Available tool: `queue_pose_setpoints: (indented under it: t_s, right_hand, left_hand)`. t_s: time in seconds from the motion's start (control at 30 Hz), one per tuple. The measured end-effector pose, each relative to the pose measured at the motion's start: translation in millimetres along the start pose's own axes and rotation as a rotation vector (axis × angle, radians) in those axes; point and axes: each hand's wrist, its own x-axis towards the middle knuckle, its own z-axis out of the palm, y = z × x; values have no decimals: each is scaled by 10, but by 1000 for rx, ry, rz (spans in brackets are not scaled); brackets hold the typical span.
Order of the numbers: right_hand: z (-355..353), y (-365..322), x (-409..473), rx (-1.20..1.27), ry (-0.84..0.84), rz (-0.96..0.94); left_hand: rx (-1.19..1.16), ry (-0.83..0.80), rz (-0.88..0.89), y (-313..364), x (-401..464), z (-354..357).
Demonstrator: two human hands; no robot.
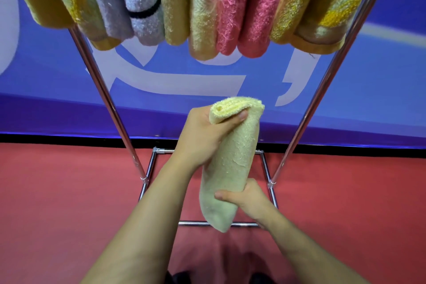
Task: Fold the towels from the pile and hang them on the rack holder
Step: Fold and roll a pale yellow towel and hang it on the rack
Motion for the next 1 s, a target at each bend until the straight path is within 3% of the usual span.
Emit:
queue_pose_setpoints:
  t_s: [0.27, 0.43, 0.7, 1.0]
  right_hand:
    - [-117, 355, -61, -73, -112, 130]
    - [-157, 206, -90, -75, -142, 104]
    - [-141, -212, -127, 100, -11, -124]
    - [-204, -435, -301, -34, -86, -295]
  left_hand:
    - [-87, 191, 60, 139, 148, -94]
    - [-103, 104, -4, 135, 109, -18]
    - [-33, -61, -71, 65, 47, 150]
    - [-52, 305, -212, -232, 204, -144]
